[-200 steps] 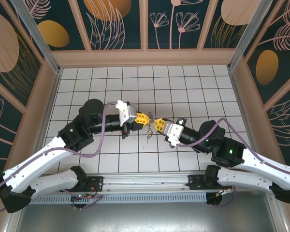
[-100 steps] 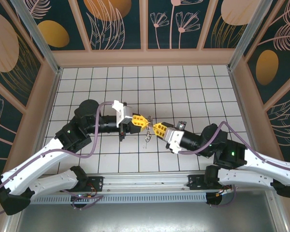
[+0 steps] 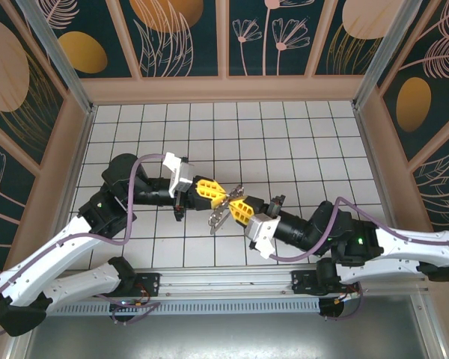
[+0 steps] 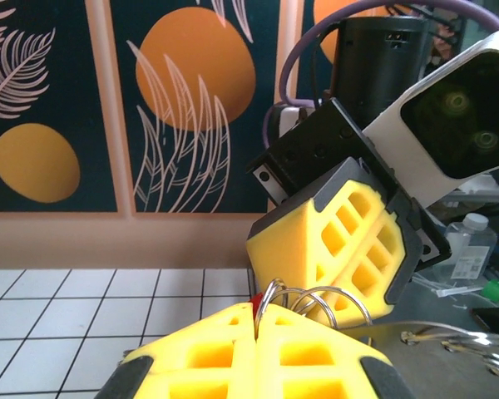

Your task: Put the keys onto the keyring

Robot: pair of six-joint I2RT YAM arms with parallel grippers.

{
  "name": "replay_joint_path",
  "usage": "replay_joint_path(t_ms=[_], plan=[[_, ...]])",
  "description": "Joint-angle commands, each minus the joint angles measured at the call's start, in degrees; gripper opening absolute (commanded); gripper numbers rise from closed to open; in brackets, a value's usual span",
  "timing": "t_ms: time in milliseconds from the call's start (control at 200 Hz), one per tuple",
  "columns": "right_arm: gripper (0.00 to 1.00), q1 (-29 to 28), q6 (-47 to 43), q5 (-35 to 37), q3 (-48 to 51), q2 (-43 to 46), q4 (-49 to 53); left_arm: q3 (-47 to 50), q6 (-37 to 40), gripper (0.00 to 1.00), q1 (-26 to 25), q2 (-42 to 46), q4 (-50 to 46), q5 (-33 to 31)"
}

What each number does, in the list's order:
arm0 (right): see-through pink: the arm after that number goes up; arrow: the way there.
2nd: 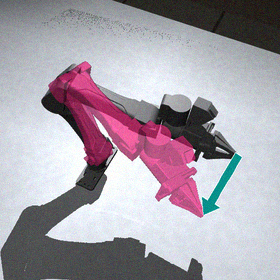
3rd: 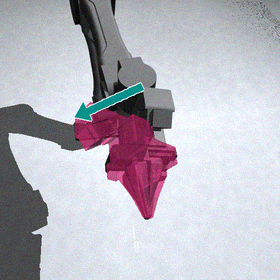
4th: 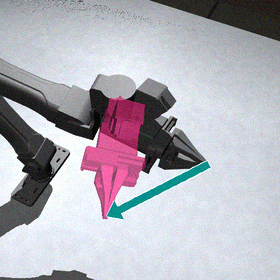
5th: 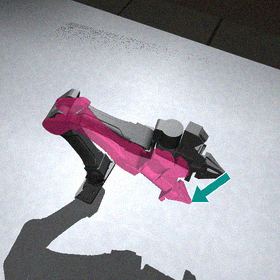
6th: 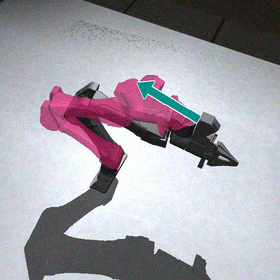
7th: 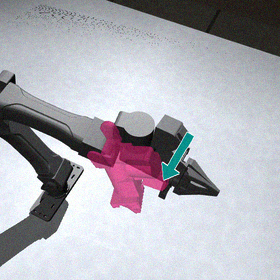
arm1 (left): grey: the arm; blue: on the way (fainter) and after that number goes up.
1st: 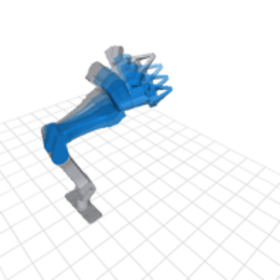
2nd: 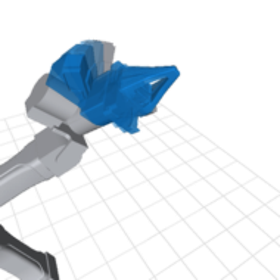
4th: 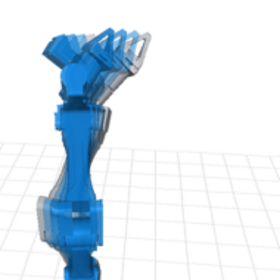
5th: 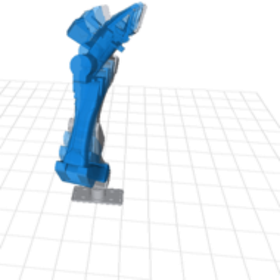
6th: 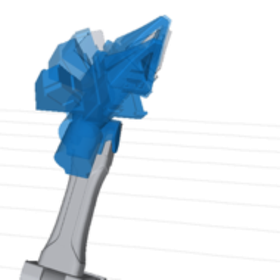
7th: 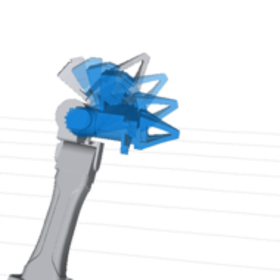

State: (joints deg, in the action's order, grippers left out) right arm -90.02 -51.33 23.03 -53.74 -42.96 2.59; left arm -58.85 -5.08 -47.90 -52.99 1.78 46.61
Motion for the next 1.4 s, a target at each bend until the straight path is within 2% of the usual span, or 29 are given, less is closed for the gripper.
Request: replay_joint_path(t_ms=[0, 756, 1211, 1396], plan=[[0.0, -2.5, -2.5, -0.1, -1.5, 0.4, -2.4, -2.3, -2.3, 0.0, 1.0, -0.4, 5.7, -0.1], [0.0, -3.1, -1.1, -7.4, 0.0, 8.1, -6.0, -3.5, -3.2, 0.0, 1.6, -0.3, 5.8, 1.8], [0.0, -2.9, -1.7, -1.6, -0.5, 6.5, -7.5, -3.6, -1.0, 0.0, 1.7, -1.4, 2.9, 1.0], [0.0, -2.7, -0.6, -1.2, -0.9, 6.7, -7.5, -2.6, 0.0, 0.0, 1.6, -1.6, 2.1, -0.7]])
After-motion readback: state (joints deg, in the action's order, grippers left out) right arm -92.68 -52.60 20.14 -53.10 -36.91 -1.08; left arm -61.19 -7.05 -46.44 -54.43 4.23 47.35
